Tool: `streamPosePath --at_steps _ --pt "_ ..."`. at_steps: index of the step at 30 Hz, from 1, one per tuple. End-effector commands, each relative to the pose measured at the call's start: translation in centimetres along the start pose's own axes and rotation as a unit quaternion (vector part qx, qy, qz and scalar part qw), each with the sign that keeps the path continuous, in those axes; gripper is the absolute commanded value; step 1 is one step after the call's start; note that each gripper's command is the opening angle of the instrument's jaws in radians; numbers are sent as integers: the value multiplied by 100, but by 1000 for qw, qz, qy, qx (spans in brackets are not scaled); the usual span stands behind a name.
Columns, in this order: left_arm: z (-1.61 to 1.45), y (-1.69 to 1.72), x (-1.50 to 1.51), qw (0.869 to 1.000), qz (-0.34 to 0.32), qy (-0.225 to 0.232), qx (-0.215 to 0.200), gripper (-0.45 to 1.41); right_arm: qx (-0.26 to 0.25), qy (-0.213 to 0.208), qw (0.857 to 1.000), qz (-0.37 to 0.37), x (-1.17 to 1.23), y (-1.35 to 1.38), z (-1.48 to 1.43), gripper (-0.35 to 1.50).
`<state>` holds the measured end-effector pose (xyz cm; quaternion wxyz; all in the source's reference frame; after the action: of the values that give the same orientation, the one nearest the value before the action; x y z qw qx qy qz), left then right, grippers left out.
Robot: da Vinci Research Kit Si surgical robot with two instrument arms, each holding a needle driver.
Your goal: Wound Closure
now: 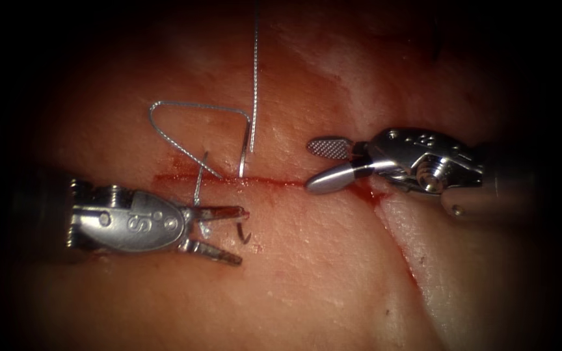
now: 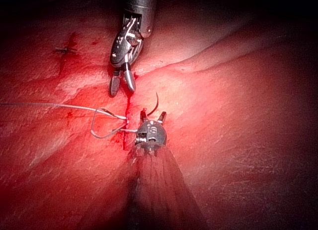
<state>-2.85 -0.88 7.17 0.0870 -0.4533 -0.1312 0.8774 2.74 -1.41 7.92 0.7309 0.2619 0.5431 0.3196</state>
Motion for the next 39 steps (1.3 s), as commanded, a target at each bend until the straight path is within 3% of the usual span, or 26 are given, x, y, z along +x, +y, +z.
streamPosePath --at_steps 1,7,10,11,15,21,32,39 --pt "8 1 -2 1000 -1 0 1 14 2 0 1000 0 -3 1 9 115" --pt "14 2 3 1000 -3 1 3 9 2 0 1000 0 -3 2 9 115" --pt "15 4 5 1000 -21 0 3 -20 2 0 1000 0 -3 1 10 115" --pt "14 4 5 999 -50 -1 4 -45 2 0 1000 0 -3 1 10 113" --pt "7 6 5 991 -130 -5 13 -45 3 0 1000 0 -2 0 9 113" --pt "-5 14 16 982 -190 -8 11 -45 3 0 1000 1 -1 -1 9 113" --pt "-14 47 67 953 -292 31 -73 -45 4 -1 1000 1 -1 -2 9 111" --pt "-30 56 91 950 -290 39 -109 -45 7 -2 1000 -1 -3 -3 11 111"
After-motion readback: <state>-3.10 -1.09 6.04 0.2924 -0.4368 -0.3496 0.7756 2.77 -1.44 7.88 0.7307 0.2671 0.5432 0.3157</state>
